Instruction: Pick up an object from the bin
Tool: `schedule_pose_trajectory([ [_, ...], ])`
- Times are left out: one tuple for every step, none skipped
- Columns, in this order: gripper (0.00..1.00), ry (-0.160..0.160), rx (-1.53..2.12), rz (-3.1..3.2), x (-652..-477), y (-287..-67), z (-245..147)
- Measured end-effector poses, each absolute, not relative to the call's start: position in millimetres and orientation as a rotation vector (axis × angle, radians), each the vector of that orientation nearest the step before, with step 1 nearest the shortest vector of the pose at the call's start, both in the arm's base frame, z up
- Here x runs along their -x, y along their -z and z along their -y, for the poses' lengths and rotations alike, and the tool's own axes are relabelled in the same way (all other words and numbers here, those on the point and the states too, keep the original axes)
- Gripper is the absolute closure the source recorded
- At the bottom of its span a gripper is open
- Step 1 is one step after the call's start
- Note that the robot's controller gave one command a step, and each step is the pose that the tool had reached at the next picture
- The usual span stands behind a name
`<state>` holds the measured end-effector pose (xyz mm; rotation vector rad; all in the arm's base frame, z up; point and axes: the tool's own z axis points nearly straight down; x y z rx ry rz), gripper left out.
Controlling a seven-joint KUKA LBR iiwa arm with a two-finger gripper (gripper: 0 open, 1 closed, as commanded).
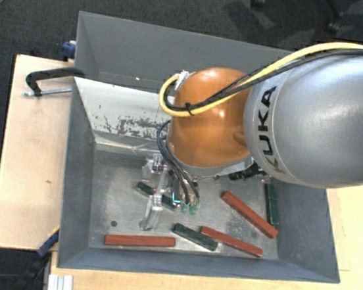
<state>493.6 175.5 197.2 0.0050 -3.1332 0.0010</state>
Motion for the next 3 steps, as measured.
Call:
schedule_pose_trajectory([
  [0.0, -0.004, -0.104, 3.134, -532.1, -67.7, -113.7],
  [1.0, 0.002, -0.107, 3.139, -532.9, -72.2, -116.7],
  [1.0, 0.008, -0.41, 3.128, -531.6, -194.3, -177.3],
])
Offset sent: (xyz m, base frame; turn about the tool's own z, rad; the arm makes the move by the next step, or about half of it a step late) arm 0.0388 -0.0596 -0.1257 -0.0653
